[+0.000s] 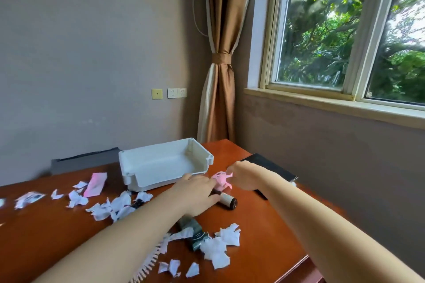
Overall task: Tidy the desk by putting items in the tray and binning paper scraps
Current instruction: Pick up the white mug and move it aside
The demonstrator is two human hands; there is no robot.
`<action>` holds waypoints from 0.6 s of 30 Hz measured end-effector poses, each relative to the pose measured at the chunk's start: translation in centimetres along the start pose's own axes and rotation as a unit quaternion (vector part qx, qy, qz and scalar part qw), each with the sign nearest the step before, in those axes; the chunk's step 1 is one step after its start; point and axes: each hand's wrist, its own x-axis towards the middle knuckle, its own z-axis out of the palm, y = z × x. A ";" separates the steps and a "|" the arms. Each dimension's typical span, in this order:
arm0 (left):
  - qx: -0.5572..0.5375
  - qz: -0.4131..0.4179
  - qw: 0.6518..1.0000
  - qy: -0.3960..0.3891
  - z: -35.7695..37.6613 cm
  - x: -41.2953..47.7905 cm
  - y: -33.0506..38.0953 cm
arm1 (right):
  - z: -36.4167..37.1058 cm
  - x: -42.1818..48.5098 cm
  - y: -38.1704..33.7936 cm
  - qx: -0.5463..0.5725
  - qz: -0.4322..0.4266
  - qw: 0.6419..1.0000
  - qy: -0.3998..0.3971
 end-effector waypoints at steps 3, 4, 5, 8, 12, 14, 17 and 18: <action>0.022 -0.021 1.000 -0.009 -0.3 -4.1 -2.7 | -0.5 -2.2 -4.9 0.005 -0.032 0.999 -0.035; 0.023 -0.028 0.999 -0.018 -0.4 -5.7 -3.6 | -0.1 -2.4 -6.0 -0.005 -0.049 0.998 -0.031; 0.025 -0.035 0.999 -0.026 -0.5 -7.1 -4.4 | 0.2 -3.2 -7.9 -0.007 -0.055 0.998 -0.024; 0.030 -0.055 0.998 -0.033 -0.9 -11.7 -6.6 | 2.2 -0.2 -9.0 -0.005 -0.063 0.997 -0.049; 0.026 -0.088 0.995 -0.033 -0.8 -17.5 -9.8 | -1.4 -6.7 -16.6 -0.020 -0.076 0.995 -0.064; 0.034 -0.108 0.993 -0.041 -0.5 -20.6 -11.5 | -1.1 -8.1 -20.4 -0.026 -0.109 0.993 -0.044; 0.030 -0.141 0.988 -0.055 -0.3 -24.4 -13.8 | 1.4 -6.9 -25.1 0.006 -0.161 0.986 -0.046; 0.028 -0.153 0.986 -0.056 0.0 -25.8 -14.6 | 1.7 -6.4 -26.6 -0.009 -0.157 0.986 -0.054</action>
